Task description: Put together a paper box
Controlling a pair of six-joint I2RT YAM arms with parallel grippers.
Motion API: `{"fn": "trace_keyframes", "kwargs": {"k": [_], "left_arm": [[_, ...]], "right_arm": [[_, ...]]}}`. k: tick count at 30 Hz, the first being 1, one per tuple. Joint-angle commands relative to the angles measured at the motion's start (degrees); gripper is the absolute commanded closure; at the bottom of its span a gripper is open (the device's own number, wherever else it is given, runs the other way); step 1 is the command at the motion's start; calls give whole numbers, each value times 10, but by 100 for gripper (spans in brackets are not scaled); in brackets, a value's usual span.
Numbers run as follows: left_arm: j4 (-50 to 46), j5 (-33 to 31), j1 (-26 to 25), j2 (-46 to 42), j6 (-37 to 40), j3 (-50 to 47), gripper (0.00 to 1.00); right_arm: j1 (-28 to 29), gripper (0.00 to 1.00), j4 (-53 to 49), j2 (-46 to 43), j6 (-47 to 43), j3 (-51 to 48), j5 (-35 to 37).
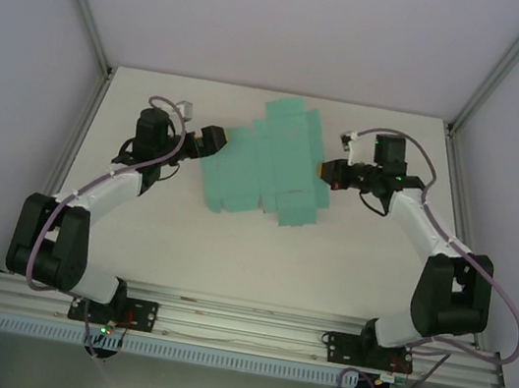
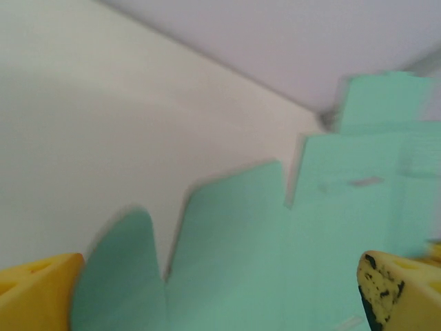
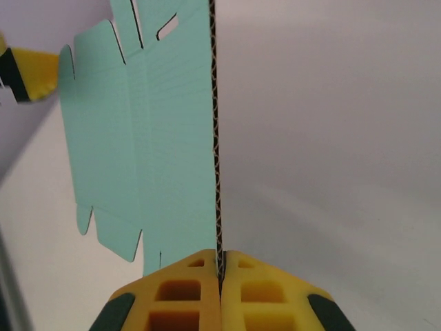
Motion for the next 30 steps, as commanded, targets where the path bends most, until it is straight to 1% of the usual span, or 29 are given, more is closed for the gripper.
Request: {"fn": "trace_keyframes", "kwargs": {"k": [1, 5, 8, 12, 14, 17, 18, 21, 22, 25, 30], "left_arm": [[-117, -121, 7, -32, 60, 7, 0], [-142, -86, 7, -34, 69, -4, 0], [-136, -53, 7, -26, 69, 2, 0], [-82, 42, 6, -10, 50, 14, 0], [-61, 76, 4, 5, 41, 26, 0], [-56, 126, 4, 41, 25, 62, 0], [-48, 145, 3, 54, 16, 73, 0], [43, 212, -4, 81, -44, 80, 0], [65, 221, -8, 87, -57, 83, 0], [48, 209, -21, 108, -50, 115, 0], [21, 203, -35, 149, -45, 163, 0]], "right_arm": [[43, 100, -84, 29, -122, 37, 154], [101, 100, -107, 82, -177, 78, 319], [128, 100, -82, 117, -203, 97, 392], [160, 100, 19, 133, -238, 84, 471], [173, 100, 77, 135, -256, 69, 485], [193, 100, 152, 130, -310, 34, 469], [203, 100, 177, 130, -330, 21, 475], [224, 100, 201, 139, -356, 15, 504], [228, 100, 204, 143, -359, 16, 512], [232, 100, 220, 146, -358, 9, 518], [236, 100, 225, 139, -361, 1, 506]]}}
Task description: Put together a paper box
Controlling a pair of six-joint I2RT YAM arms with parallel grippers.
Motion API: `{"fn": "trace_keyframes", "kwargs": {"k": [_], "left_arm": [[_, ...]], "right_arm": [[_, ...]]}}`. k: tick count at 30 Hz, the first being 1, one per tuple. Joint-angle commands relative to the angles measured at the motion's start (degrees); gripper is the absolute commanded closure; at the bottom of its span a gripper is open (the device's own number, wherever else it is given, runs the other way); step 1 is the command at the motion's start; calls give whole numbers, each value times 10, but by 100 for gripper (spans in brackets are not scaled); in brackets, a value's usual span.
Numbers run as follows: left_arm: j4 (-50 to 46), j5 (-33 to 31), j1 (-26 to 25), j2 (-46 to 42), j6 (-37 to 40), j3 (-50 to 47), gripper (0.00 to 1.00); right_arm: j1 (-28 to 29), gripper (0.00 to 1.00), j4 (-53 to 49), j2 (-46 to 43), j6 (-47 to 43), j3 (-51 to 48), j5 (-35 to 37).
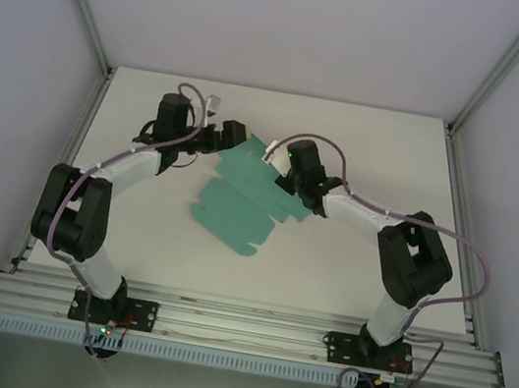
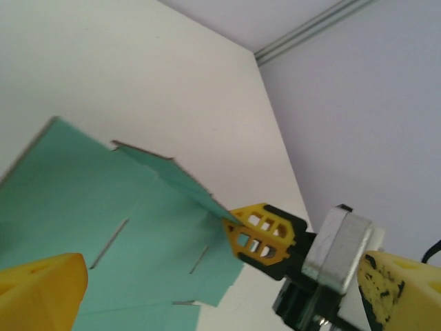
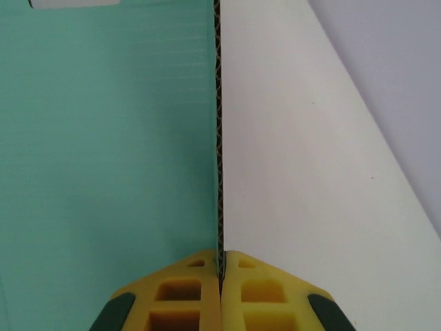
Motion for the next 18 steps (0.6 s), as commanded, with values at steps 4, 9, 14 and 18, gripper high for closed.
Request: {"fn": "trace_keyframes", "kwargs": {"k": [4, 9, 14, 18], "left_arm": [[-95, -90, -4, 36, 25, 74, 5], [-143, -125, -6, 63, 46, 113, 23], [-184, -145, -17, 84, 68, 137, 33], [-203, -146, -21, 98, 78, 148, 48]], "right_arm": [[2, 100, 60, -23, -23, -38, 1], [5, 100, 53, -35, -34, -44, -10], [12, 100, 73, -39, -41, -52, 0], [12, 100, 82, -39, -35, -51, 1]]}}
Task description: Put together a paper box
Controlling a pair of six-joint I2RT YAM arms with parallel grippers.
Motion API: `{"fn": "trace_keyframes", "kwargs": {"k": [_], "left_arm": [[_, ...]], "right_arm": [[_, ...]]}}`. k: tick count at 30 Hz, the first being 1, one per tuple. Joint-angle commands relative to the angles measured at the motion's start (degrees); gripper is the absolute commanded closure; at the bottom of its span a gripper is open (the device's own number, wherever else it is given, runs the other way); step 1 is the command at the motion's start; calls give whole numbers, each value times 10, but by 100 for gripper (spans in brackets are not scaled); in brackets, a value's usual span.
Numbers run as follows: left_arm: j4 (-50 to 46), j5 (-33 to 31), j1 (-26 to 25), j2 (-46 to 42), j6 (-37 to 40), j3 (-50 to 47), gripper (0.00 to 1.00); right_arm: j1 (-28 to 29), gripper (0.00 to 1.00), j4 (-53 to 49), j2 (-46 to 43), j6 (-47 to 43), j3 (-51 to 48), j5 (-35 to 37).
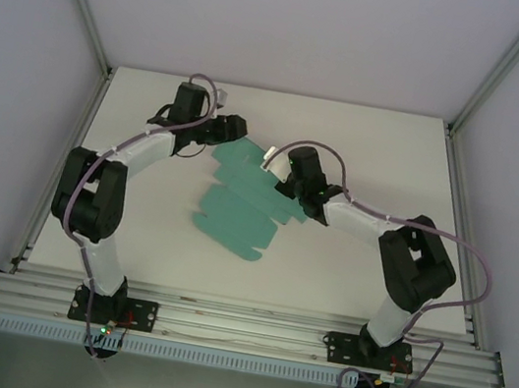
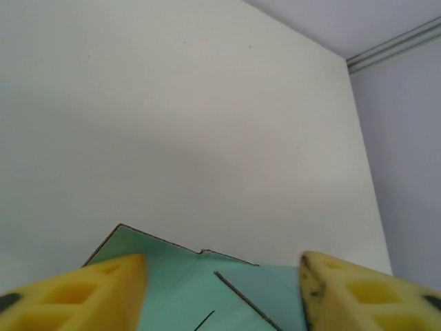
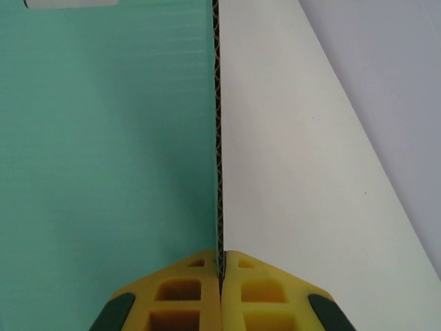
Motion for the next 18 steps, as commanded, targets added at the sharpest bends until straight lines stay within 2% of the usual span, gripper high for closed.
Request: {"fn": "trace_keyframes", "kwargs": {"k": [1, 2, 5, 7, 11, 14, 18], "left_arm": [[-40, -11, -8, 10, 23, 16, 52], [-42, -13, -9, 10, 26, 15, 54], [-47, -8, -14, 10, 37, 11, 70], [-52, -3, -19, 9, 45, 10, 73], [-60, -1, -36, 6, 68, 9, 74], [-71, -21, -54, 3, 82, 17, 70], [-77, -43, -72, 9, 87, 30, 70]], "right_arm": [[4, 100, 27, -19, -1, -1, 10], [4, 100, 30, -18, 0, -1, 15], [4, 100, 45, -18, 7, -3, 21], [5, 100, 45, -16, 11, 0, 24], [5, 100, 50, -14, 13, 1, 18], [7, 100, 51, -10, 12, 4, 14], [11, 100, 54, -7, 5, 3, 12]]}}
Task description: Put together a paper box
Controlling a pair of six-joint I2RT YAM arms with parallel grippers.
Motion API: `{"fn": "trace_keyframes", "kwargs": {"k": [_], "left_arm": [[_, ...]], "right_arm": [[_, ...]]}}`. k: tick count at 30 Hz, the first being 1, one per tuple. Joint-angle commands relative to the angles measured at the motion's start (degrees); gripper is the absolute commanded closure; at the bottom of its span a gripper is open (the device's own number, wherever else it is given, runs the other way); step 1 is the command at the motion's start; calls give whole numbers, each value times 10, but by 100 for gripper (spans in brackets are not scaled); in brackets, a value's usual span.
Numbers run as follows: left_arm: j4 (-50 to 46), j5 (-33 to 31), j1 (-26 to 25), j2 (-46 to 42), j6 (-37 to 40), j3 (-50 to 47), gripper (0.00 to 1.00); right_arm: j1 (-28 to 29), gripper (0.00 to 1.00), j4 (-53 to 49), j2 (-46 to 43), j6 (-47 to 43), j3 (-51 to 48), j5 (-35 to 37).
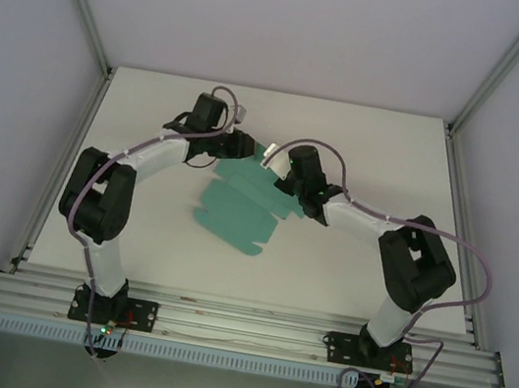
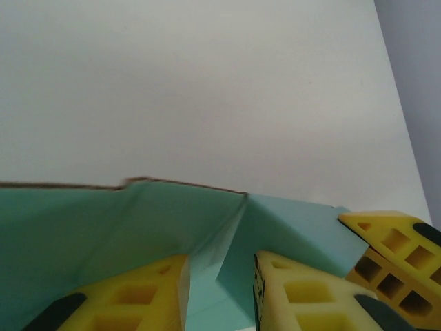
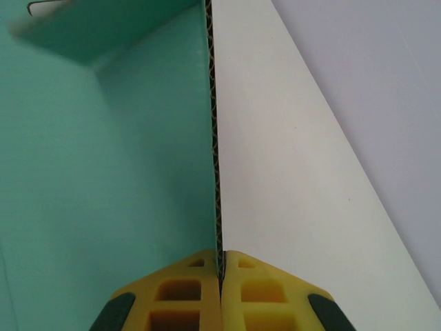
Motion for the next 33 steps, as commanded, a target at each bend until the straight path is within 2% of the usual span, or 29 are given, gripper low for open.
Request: {"fn": "trace_keyframes", "kwargs": {"k": [1, 5, 8, 11, 16, 23, 28, 33], "left_arm": [[-21, -20, -14, 7, 21, 30, 70], [1, -17, -16, 13, 1, 29, 69], [16, 0, -16, 7, -3, 19, 62], [9, -19, -14, -16, 6, 3, 60], [13, -28, 15, -84, 12, -65, 43], [13, -77, 107, -157, 9, -172, 14], [-1, -107, 139, -137, 14, -184, 14], [25, -63, 143, -94, 27, -179, 16]], "right_arm": [[8, 100, 30, -7, 6, 3, -2], [11, 100, 41, -10, 11, -5, -10], [11, 100, 52, -15, 18, -17, -12], [10, 100, 52, -14, 16, -17, 17], [0, 100, 50, -16, 20, -24, 41], [-7, 100, 41, -36, 30, -38, 32], [-8, 100, 35, -35, 33, -34, 31], [-8, 100, 36, -42, 45, -35, 19]]}}
